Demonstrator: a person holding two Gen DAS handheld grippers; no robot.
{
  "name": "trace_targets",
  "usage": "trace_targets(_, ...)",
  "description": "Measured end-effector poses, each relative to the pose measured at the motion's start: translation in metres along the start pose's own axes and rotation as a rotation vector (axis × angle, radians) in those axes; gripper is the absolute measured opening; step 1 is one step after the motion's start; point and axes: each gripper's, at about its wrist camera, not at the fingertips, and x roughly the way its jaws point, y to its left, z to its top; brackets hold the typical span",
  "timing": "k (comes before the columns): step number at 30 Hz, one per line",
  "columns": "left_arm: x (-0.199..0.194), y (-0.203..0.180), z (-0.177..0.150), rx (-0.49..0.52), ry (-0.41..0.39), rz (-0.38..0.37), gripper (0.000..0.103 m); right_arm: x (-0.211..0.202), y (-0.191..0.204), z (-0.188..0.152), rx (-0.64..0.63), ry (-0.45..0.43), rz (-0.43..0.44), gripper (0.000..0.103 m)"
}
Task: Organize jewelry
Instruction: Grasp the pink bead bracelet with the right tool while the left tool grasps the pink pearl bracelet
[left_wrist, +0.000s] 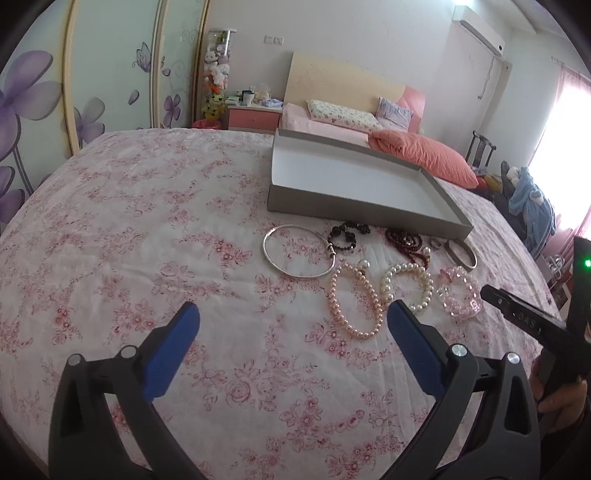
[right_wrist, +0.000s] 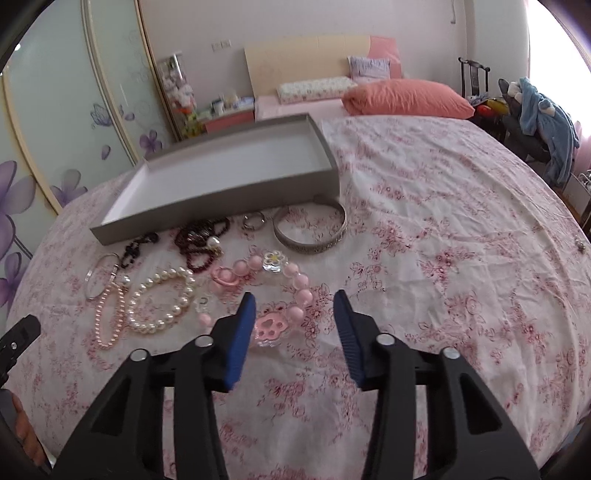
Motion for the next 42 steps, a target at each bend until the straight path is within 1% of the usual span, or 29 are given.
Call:
trace_targets(3, 0.012, -0.006, 0.003, 0.030, 0.037, 0.015, 0.099, 0.010, 0.001, 0.004, -0.011, 0.037, -0.014, 0.033)
trace_targets(6, 0.023, -0.012, 0.003, 0.058, 0.070, 0.013, 0.099, 0.013, 0.003, 0.006, -0.017, 0.044, -0.021, 0.032)
trace_targets(8, 0.029, -0.014, 0.004, 0.072, 0.085, 0.012, 0.099, 0.015, 0.002, 0.005, -0.019, 0.041, -0.016, 0.029)
trace_targets(10, 0.036, -0.017, 0.005, 0.078, 0.107, 0.005, 0.092, 0.014, 0.004, 0.004, -0.029, 0.032, -0.017, 0.028)
trace_targets(12, 0.042, -0.018, 0.007, 0.076, 0.131, -0.003, 0.088, 0.015, 0.003, 0.005, -0.013, 0.037, -0.015, 0.028)
trace_targets(15, 0.047, -0.021, 0.010, 0.078, 0.145, -0.005, 0.083, 0.020, -0.001, 0.010, 0.027, 0.055, -0.002, 0.029)
trace_targets(17, 0.051, -0.024, 0.013, 0.079, 0.149, -0.004, 0.081, 0.020, 0.004, 0.010, -0.010, 0.051, -0.028, 0.026)
trace_targets(18, 0.053, -0.026, 0.014, 0.080, 0.151, -0.005, 0.078, 0.021, 0.005, 0.010, -0.022, 0.051, -0.039, 0.017)
trace_targets(20, 0.058, -0.031, 0.015, 0.079, 0.167, -0.006, 0.072, 0.023, 0.002, 0.012, -0.025, 0.048, -0.036, 0.016)
trace_targets(22, 0.064, -0.033, 0.015, 0.077, 0.181, -0.002, 0.057, 0.022, -0.002, 0.011, -0.010, 0.046, -0.019, 0.016)
trace_targets(23, 0.067, -0.035, 0.016, 0.077, 0.187, 0.004, 0.054, 0.021, -0.002, 0.011, -0.007, 0.044, -0.017, 0.016)
trace_targets(25, 0.069, -0.037, 0.016, 0.086, 0.182, 0.023, 0.042, 0.020, -0.001, 0.009, -0.016, 0.038, -0.022, 0.016)
trace_targets(26, 0.070, -0.038, 0.017, 0.089, 0.181, 0.030, 0.039, 0.021, -0.001, 0.009, -0.021, 0.036, -0.026, 0.016)
trace_targets(28, 0.071, -0.039, 0.017, 0.092, 0.178, 0.038, 0.028, 0.021, 0.001, 0.009, -0.027, 0.034, -0.032, 0.016)
trace_targets(29, 0.071, -0.040, 0.017, 0.097, 0.176, 0.048, 0.025, 0.021, 0.001, 0.009, -0.028, 0.034, -0.033, 0.016)
trace_targets(31, 0.072, -0.042, 0.017, 0.112, 0.171, 0.065, 0.013, 0.022, 0.002, 0.009, -0.030, 0.034, -0.036, 0.016)
trace_targets(33, 0.072, -0.040, 0.016, 0.117, 0.169, 0.063, 0.008, 0.022, 0.003, 0.009, -0.034, 0.033, -0.039, 0.016)
trace_targets(34, 0.071, -0.038, 0.016, 0.116, 0.170, 0.056, 0.007, 0.021, 0.003, 0.009, -0.034, 0.032, -0.037, 0.016)
trace_targets(36, 0.069, -0.032, 0.015, 0.111, 0.171, 0.052, 0.007, 0.021, 0.001, 0.009, -0.024, 0.029, -0.026, 0.016)
trace_targets(40, 0.064, -0.014, 0.015, 0.079, 0.168, 0.071, 0.007, 0.021, -0.003, 0.010, -0.012, 0.030, -0.017, 0.016)
trace_targets(42, 0.062, -0.007, 0.016, 0.066, 0.170, 0.063, 0.007, 0.022, -0.005, 0.010, -0.005, 0.033, -0.013, 0.016)
